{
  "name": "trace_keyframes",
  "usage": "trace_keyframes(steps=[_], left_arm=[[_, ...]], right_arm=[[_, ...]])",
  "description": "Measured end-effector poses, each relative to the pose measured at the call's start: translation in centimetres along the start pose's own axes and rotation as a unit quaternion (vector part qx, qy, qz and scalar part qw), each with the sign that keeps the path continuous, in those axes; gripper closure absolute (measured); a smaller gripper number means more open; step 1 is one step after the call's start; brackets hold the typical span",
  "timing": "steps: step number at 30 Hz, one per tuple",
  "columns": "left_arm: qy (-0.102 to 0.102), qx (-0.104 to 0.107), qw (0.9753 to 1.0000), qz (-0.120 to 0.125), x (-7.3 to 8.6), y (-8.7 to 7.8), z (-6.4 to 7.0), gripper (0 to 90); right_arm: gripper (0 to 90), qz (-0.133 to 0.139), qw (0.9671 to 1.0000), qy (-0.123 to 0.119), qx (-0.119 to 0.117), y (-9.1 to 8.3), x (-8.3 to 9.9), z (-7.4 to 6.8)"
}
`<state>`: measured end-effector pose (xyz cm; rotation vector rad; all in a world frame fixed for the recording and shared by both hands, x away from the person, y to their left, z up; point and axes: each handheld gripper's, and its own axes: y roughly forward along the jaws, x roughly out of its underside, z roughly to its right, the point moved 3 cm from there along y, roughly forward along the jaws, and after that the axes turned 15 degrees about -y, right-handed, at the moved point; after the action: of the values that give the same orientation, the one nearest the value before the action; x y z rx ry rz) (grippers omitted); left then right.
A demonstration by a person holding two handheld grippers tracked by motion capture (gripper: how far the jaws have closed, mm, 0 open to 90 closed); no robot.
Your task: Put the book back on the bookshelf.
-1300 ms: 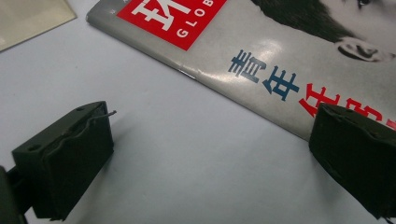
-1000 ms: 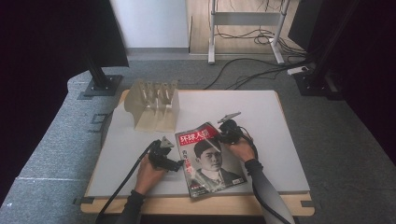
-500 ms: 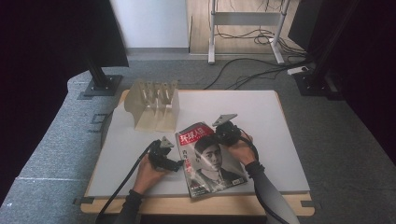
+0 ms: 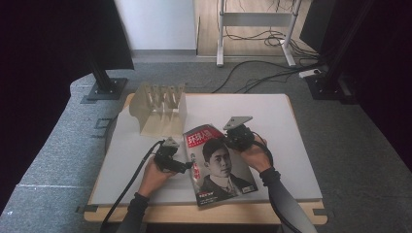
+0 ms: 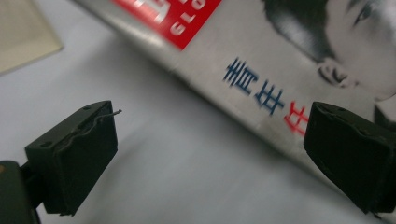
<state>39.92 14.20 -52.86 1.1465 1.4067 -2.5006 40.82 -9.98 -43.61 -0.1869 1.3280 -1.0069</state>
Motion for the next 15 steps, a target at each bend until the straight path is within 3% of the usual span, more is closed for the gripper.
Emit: trace_keyframes(steps=[5, 7, 9, 11, 15], left_arm=[[0.024, 0.02, 0.9993, -0.021, -0.9, 0.7, 0.4, 6.2], [0.03, 0.038, 0.9981, -0.037, -1.2, 0.8, 0.5, 9.0], [0.037, 0.037, 0.9973, -0.051, -1.4, 0.9, 0.6, 8.5], [0.043, 0.05, 0.9957, -0.065, -1.6, 1.1, 0.8, 9.2], [0.035, 0.084, 0.9924, -0.084, -1.9, 1.4, 0.9, 12.2]], right_arm=[[86.0, 0.013, 0.9999, -0.005, 0.0, -1.0, -0.5, -0.1], [86.0, 0.018, 0.9998, -0.005, 0.002, -1.3, -0.6, -0.1], [86.0, 0.021, 0.9998, -0.005, -0.001, -1.4, -0.7, -0.1], [86.0, 0.024, 0.9997, -0.008, -0.002, -1.4, -0.8, -0.1], [86.0, 0.036, 0.9993, -0.007, -0.006, -1.6, -1.1, -0.2]])
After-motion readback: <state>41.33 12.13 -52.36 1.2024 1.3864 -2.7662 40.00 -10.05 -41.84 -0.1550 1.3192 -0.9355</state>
